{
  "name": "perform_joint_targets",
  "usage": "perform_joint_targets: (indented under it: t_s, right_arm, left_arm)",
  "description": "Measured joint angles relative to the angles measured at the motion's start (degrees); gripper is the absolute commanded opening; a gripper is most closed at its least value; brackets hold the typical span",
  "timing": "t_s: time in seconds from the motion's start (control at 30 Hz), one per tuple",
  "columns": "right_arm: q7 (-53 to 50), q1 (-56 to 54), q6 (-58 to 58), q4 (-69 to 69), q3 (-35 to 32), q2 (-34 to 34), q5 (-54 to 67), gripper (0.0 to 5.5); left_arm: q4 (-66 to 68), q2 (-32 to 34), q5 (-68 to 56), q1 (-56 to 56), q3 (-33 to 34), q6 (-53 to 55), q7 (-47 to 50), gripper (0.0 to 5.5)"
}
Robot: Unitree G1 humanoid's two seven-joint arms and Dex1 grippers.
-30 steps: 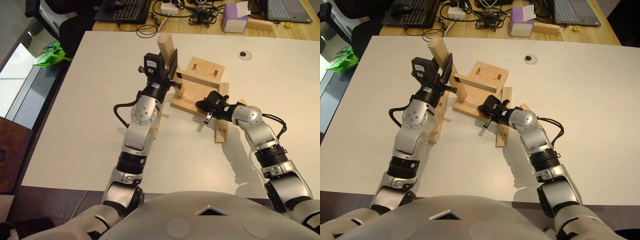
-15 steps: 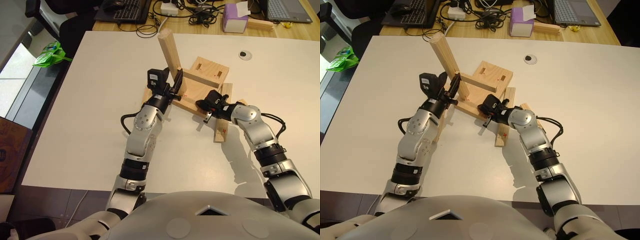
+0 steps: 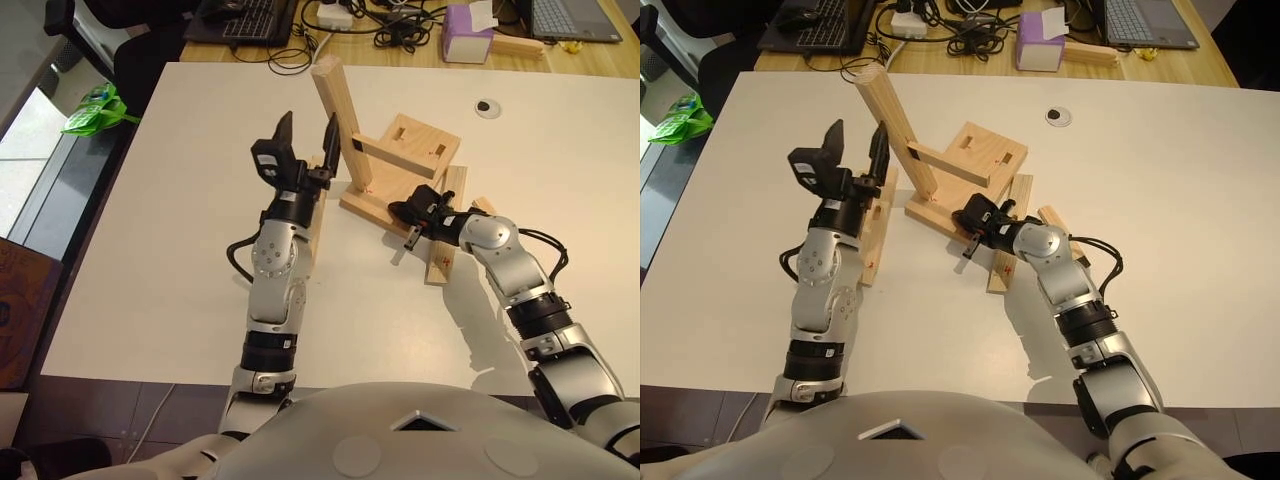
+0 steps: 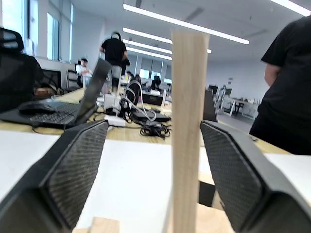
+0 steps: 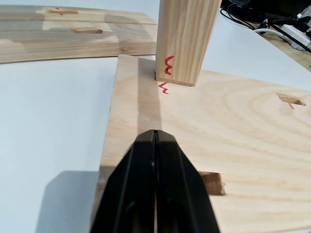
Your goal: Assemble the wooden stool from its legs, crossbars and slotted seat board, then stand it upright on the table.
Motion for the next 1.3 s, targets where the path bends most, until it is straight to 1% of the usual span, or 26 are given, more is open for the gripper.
perform_joint_targets:
  t_s: [0.17,0.33,0.57,0.63,0.77,0.87,1.0,1.1,1.17,1.23,1.3]
  right_arm:
    - [0.7,4.37,0.66,-8.35,-0.84,-5.72,-1.02,0.0]
    - [5.09,7.42,4.37,-15.68,-3.18,-13.31,-0.83,0.76]
    - [7.6,9.51,4.11,-18.88,-4.65,-15.43,0.94,1.88]
    - [9.87,12.06,4.63,-21.79,-6.51,-17.76,2.78,2.25]
    - [16.21,18.05,6.72,-28.53,-12.14,-24.88,8.25,2.25]
    - [19.46,22.66,8.36,-32.24,-17.18,-28.41,12.98,2.25]
    - [20.03,25.38,9.78,-32.41,-21.65,-29.14,16.0,2.25]
    - [18.87,26.67,9.91,-32.31,-22.56,-28.97,15.95,2.25]
    - [18.75,28.41,10.22,-32.53,-22.82,-28.93,16.02,2.25]
    - [18.87,30.17,10.49,-33.08,-24.07,-29.0,16.34,2.25]
    - [19.35,30.38,10.66,-33.29,-25.32,-29.49,17.25,2.25]
  left_arm:
    - [-2.29,0.28,-0.25,1.96,1.5,-3.06,-1.51,3.5]
    - [-2.39,1.04,-0.04,1.95,3.65,-4.35,-1.41,3.55]
    - [-1.76,1.22,0.23,1.02,5.61,-4.94,-0.29,3.55]
    - [-1.75,1.91,0.28,1.0,6.49,-5.01,-0.28,3.55]
    - [-2.02,4.51,0.52,1.22,8.35,-4.56,-0.9,3.55]
    - [-2.76,7.35,0.49,1.67,10.31,-3.04,-1.9,3.55]
    - [-3.98,11.5,2.47,3.61,11.9,1.45,-2.45,3.55]
    - [-5.91,16.15,3.58,3.92,10.63,10.77,-5.8,3.55]
    - [-8.65,20.42,3.78,4.62,9.84,18.2,-9.09,3.55]
    - [-10.61,23.48,3.95,4.64,9.93,23.32,-10.9,3.55]
    - [-11.72,24.21,3.74,3.98,10.83,26.65,-10.94,3.55]
